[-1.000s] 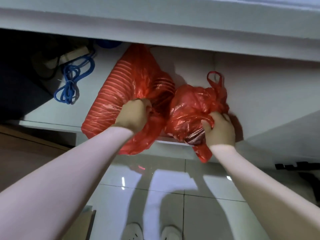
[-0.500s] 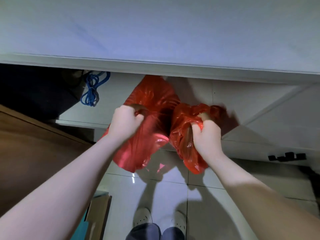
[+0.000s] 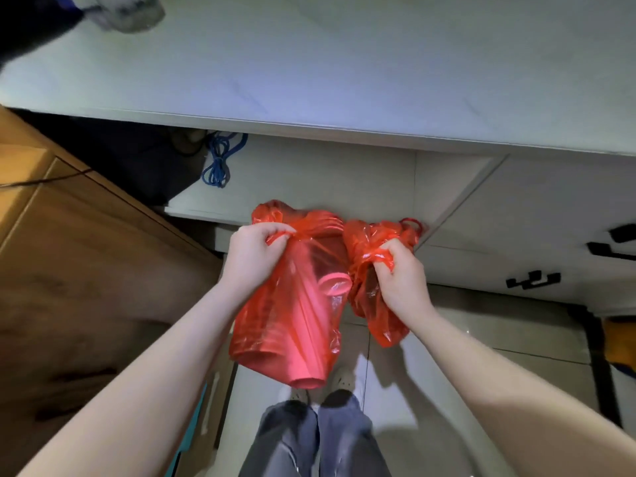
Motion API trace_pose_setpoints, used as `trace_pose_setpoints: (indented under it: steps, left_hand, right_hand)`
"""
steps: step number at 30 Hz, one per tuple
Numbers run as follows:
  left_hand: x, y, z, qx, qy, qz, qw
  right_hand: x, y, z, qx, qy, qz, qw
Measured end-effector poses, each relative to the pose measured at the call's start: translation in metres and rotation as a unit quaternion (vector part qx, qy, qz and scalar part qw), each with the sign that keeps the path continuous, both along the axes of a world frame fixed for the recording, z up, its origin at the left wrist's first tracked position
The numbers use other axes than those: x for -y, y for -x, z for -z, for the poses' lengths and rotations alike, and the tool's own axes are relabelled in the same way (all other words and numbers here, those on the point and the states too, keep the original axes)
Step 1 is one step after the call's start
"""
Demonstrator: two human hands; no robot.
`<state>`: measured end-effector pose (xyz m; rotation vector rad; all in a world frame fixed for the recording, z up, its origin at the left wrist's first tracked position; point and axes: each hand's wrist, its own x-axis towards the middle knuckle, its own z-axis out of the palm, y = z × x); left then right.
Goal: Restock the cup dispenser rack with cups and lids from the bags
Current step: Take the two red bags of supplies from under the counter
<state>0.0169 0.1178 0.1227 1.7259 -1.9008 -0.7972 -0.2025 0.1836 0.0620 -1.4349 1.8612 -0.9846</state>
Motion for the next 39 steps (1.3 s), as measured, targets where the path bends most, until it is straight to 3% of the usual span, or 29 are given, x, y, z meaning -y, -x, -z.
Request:
trace_pose_setpoints:
  steps: [8,15,21,26,34,39]
  left_hand:
    - [-0.083,-0.010,-0.064,-0.001,0.056,0.050,0.997]
    - [-0.143,-0.005,-0.151,0.002,0.246,0.120,0.962]
    - [-0.172,0.022,-0.244,0.120,0.501,0.145,0.845]
    - [-0.161,0.046,-0.312,0.191,0.601,0.136,0.764]
    - [-0.120,0.128,-0.387,0.136,0.592,0.056,0.792]
    - [-0.059,0.207,-0.401,0.150,0.553,0.036,0.819]
  right_hand:
    - [-0.088,0.004,-0.073,-0.049,0.035,-0.008,0.998]
    - [-0.166,0.014,-0.196,-0.191,0.156,-0.009,0.969]
    - [-0.209,0.029,-0.294,-0.334,0.277,0.086,0.897]
    - [-0.218,0.064,-0.353,-0.373,0.348,0.150,0.847]
    - [-0.176,0.155,-0.406,-0.400,0.443,0.224,0.770]
    - [-0.122,0.236,-0.407,-0.386,0.425,0.210,0.791]
